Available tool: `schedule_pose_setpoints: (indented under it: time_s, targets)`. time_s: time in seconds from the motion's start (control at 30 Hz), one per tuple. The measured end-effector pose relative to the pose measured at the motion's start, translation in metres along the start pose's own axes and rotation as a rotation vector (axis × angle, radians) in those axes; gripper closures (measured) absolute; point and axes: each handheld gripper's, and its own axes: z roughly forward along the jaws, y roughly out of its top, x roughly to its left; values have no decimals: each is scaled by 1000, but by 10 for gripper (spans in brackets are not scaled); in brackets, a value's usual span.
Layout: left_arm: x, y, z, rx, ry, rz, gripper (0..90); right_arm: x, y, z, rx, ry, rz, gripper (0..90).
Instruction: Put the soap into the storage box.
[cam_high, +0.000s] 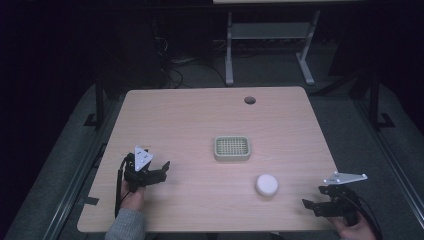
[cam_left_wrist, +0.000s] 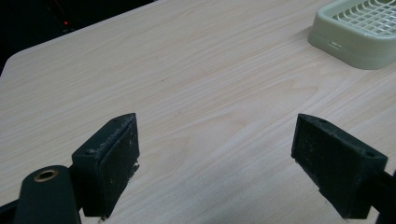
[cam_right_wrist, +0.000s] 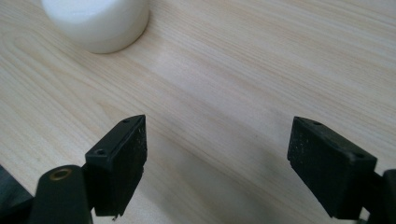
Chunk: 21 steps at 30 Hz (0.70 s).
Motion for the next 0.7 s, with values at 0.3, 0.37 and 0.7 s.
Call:
schedule_pose_setpoints:
  time_s: [0.3,0.37,0.7]
  targets:
    - [0,0,-1,1,-3,6,148,9,9,1,18,7,-42,192]
    - [1,0,-2,-1,-3,-1,148,12,13,0,24,10,-51,190]
    - [3,-1,-1,-2,10,-7,148,16,26,-4,50,16,-88,189]
